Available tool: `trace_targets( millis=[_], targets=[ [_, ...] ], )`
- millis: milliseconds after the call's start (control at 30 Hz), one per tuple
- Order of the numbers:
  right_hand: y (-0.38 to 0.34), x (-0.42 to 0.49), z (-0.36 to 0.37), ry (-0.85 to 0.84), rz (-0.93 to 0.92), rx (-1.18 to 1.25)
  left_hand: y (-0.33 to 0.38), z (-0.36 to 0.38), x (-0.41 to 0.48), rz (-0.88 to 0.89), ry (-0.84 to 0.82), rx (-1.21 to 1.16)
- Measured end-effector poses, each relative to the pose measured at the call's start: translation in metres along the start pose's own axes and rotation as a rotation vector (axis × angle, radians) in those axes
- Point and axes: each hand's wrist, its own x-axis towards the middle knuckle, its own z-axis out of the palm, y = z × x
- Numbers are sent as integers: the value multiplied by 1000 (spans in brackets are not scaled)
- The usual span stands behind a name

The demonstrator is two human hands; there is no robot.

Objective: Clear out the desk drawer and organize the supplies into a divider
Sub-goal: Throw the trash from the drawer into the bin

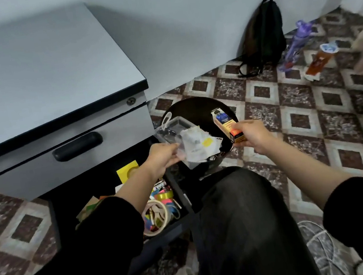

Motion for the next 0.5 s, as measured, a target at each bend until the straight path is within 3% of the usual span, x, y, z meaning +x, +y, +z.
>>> trace_targets(
  millis=[100, 200, 500],
  targets=[
    [7, 10, -4, 45, 15, 26, 9, 12, 9, 21, -26, -17],
    [13, 17, -5, 55, 40, 28, 10, 14, 14, -17, -100, 139],
    [24, 23, 14, 0, 110, 26, -26, -30, 10, -162, -61, 307]
  ],
)
